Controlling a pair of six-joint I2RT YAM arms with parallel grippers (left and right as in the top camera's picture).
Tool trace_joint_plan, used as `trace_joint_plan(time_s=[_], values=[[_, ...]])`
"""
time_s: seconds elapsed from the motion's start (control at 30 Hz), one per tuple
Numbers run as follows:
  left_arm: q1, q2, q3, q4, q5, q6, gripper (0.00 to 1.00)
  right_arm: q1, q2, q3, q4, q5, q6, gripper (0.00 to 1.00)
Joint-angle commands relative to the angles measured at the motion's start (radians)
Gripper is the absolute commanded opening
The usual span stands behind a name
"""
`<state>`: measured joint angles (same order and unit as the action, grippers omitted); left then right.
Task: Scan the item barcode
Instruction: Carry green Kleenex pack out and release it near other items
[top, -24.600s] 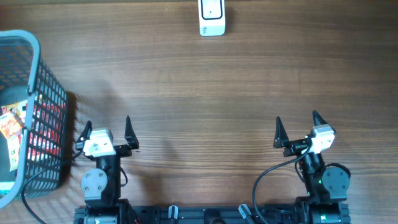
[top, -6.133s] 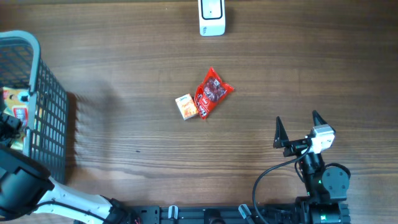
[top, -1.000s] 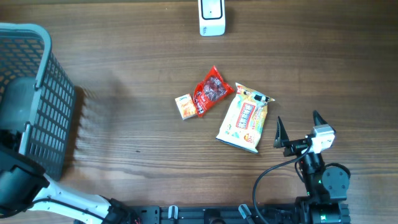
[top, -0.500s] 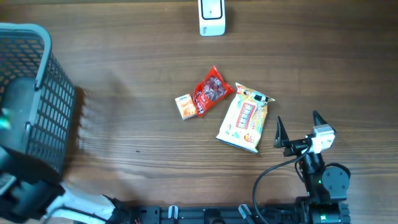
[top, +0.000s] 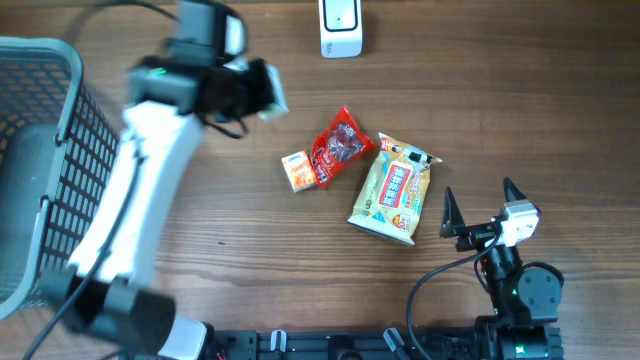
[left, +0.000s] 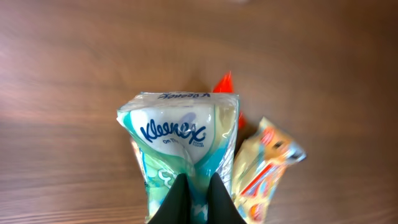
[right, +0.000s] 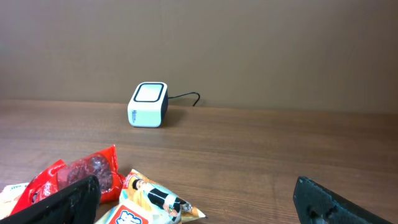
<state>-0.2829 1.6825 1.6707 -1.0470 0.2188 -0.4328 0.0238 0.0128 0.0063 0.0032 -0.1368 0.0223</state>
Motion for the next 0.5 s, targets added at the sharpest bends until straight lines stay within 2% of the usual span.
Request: trace_joint_plan(time_s=[0.0,0.03,0.07,0.1,0.23,0.33,0.43,0.47], values=[[-0.154,0.197,-0.016,0.04,0.009,-0.016,0.08,0.001,-0.005,-0.001,0.004,0.003,0.004,1.0],[-0.195,0.261,-0.016,0.064,0.009,-0.016,0.41,0.001,-0.005,-0.001,0.004,0.003,0.004,1.0],[-0.208,0.278,-0.016,0.072,0.009,-0.016,0.59,0.001,-0.005,-0.001,0.004,0.003,0.004,1.0],[-0.21,0.277,-0.014,0.076,0.009,-0.016,0.71,0.001,-0.005,-0.001,0.004,0.003,0.005,1.0],[-0.109,0.134,0.124,-0.071,0.008,-0.016,0.86,0.001,-0.005,-0.001,0.004,0.003,0.004,1.0],[0.012,-0.043,0.156,-0.115,0.001,-0.016,0.87,0.001,-0.005,-0.001,0.004,0.003,0.004,1.0],[0.126,-0.215,0.156,-0.178,-0.11,-0.016,0.88,0.001,-0.005,-0.001,0.004,0.003,0.004,1.0],[0.162,-0.269,0.156,-0.204,-0.177,-0.016,0.93,0.001,-0.005,-0.001,0.004,0.003,0.005,1.0]])
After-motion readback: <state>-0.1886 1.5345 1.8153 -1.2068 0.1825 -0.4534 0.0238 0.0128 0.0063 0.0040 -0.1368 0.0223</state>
